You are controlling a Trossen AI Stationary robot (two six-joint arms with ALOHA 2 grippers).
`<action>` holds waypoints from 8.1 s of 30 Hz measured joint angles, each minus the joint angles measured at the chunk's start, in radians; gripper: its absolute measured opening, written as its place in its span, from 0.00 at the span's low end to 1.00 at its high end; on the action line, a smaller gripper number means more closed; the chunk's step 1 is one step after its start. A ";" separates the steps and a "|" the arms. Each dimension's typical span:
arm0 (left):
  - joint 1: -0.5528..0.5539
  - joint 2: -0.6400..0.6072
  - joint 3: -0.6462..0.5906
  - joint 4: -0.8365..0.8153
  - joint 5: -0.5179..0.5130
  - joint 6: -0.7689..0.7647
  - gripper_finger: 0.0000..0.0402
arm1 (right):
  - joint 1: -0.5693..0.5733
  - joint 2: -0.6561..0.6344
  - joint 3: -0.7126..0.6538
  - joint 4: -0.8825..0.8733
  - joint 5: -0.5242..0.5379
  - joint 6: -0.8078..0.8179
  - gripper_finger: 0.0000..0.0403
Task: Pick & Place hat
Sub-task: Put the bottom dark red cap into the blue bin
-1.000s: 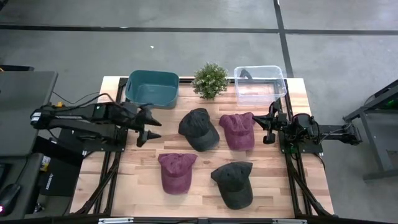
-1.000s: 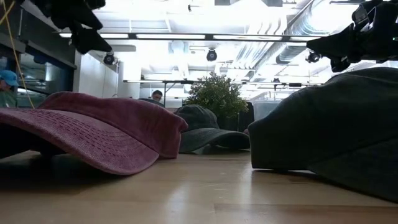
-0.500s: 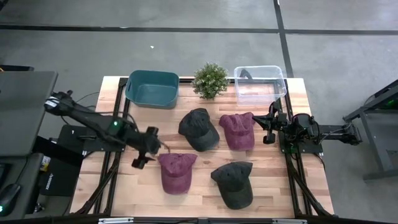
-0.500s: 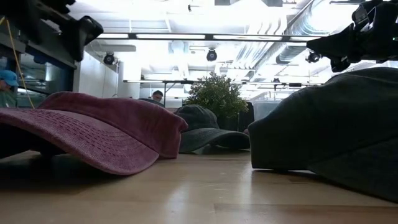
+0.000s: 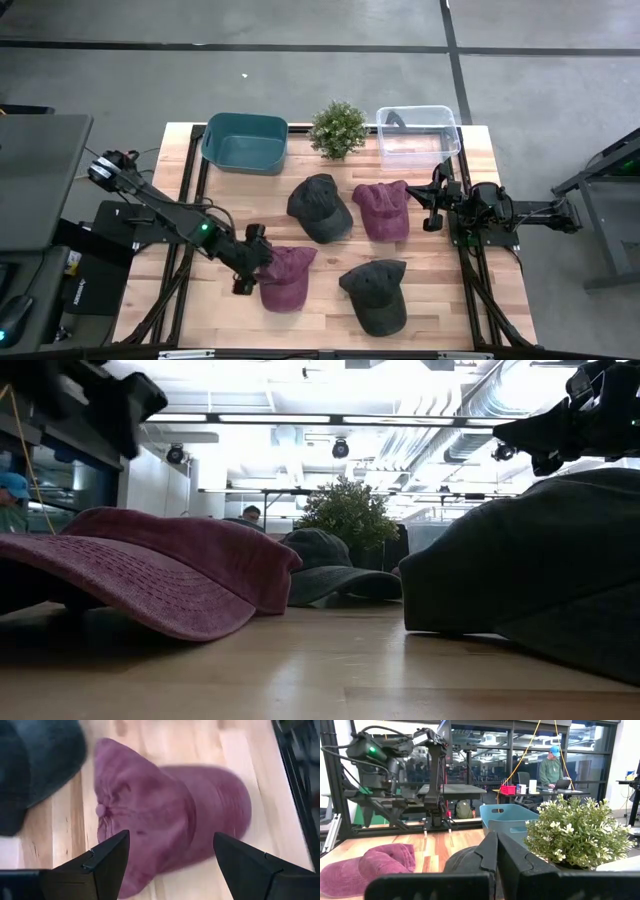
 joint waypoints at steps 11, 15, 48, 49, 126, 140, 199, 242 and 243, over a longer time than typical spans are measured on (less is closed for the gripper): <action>0.097 0.198 0.305 -0.183 -0.057 -0.686 0.69 | 0.000 0.001 0.000 -0.001 0.000 0.000 0.00; 0.138 0.235 0.357 -0.321 -0.002 -0.769 0.69 | 0.000 0.002 0.000 -0.001 0.000 0.000 0.00; 0.309 -0.280 -0.452 0.136 0.295 -0.895 0.69 | 0.000 0.002 0.000 -0.008 0.000 0.000 0.00; 0.309 -0.289 -0.468 0.140 0.296 -0.900 0.69 | 0.000 0.002 0.000 -0.009 0.000 0.000 0.00; 0.308 -0.154 -0.725 0.875 0.345 -0.904 0.69 | 0.000 0.009 0.000 -0.015 0.000 0.000 0.00; 0.309 -0.091 -0.725 0.990 0.393 -0.903 0.69 | 0.000 0.009 0.000 -0.015 0.000 0.000 0.00; 0.344 -0.274 -0.697 1.226 0.439 -1.059 0.00 | 0.000 0.008 0.000 -0.015 0.000 0.000 0.00; 0.406 -0.865 -0.469 0.665 -0.194 -0.758 0.00 | 0.000 0.009 0.000 -0.015 0.000 0.000 0.00; 0.406 -0.865 -0.442 0.642 -0.217 -0.731 0.00 | 0.000 0.009 0.000 -0.015 0.000 0.000 0.00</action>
